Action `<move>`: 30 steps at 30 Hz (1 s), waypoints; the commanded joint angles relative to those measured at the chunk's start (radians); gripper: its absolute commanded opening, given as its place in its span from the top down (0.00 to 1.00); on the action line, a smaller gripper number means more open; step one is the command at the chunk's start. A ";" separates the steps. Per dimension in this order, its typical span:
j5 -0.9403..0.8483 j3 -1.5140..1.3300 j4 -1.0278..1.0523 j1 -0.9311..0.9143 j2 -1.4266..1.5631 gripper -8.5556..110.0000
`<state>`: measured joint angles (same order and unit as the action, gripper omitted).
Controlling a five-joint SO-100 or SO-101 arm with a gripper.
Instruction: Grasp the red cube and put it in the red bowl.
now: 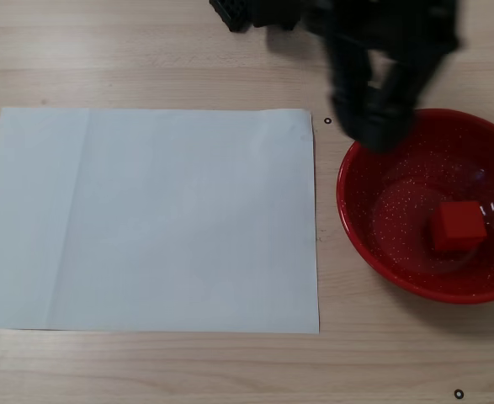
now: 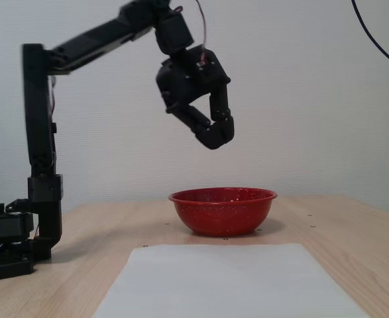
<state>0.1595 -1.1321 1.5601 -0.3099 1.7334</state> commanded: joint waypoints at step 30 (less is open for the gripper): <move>-0.061 -1.450 -0.712 0.350 1.169 0.93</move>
<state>0.1212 -2.6154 0.8943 0.0261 2.8241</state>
